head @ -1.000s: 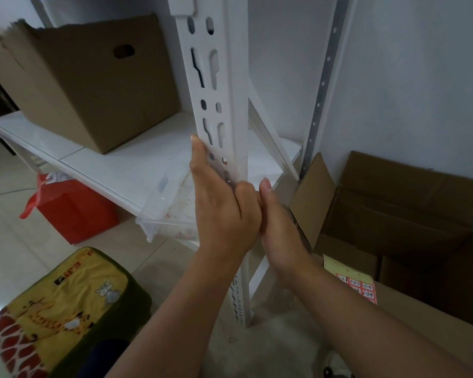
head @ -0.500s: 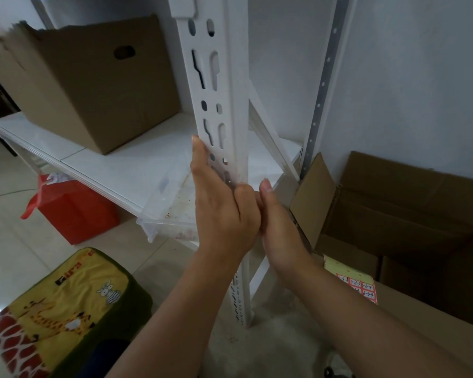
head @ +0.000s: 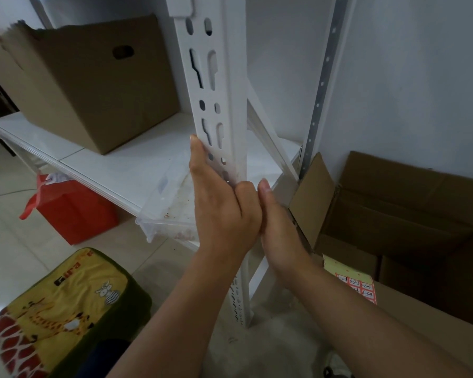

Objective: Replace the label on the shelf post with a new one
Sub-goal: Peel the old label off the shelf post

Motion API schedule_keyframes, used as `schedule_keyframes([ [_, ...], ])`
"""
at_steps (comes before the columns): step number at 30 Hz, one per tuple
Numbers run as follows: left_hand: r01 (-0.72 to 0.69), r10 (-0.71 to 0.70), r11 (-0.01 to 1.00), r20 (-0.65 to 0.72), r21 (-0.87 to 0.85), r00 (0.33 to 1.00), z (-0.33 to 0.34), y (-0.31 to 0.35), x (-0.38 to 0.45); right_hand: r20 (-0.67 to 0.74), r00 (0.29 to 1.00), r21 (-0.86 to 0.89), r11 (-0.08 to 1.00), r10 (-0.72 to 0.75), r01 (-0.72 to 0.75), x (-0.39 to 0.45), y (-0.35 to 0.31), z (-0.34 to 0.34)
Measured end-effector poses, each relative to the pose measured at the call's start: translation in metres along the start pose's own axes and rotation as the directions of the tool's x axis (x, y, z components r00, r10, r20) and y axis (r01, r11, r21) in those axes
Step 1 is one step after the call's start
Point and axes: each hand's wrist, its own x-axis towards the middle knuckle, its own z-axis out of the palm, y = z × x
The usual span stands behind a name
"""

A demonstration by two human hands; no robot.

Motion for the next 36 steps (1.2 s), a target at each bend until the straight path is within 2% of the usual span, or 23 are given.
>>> schedule_keyframes([
  [5, -0.012, 0.012, 0.999, -0.004, -0.045, 1.000, -0.0038, 0.0039, 0.0026, -0.001, 1.000, 0.015, 1.000, -0.027, 0.027, 0.0016, 0.0014, 0.0007],
  [10, 0.036, -0.043, 0.993, -0.056, -0.116, 0.997, -0.0026, 0.0058, 0.0058, -0.002, 0.999, 0.032, 0.999, -0.033, 0.033, 0.0016, 0.0018, -0.0004],
  [17, 0.010, -0.018, 0.988, -0.049, -0.155, 0.999, -0.0005, 0.0010, 0.0037, 0.005, 1.000, 0.037, 0.999, -0.028, 0.028, 0.0012, 0.0026, -0.0005],
  [25, -0.007, 0.009, 0.998, 0.026, -0.066, 1.000, -0.0016, -0.0017, 0.0020, 0.007, 1.000, 0.014, 1.000, -0.014, 0.014, -0.0001, 0.0006, -0.0003],
  [36, -0.018, 0.018, 0.998, 0.007, -0.052, 1.000, -0.0015, -0.0013, 0.0016, 0.007, 1.000, 0.002, 1.000, -0.001, 0.001, 0.0021, 0.0027, -0.0004],
])
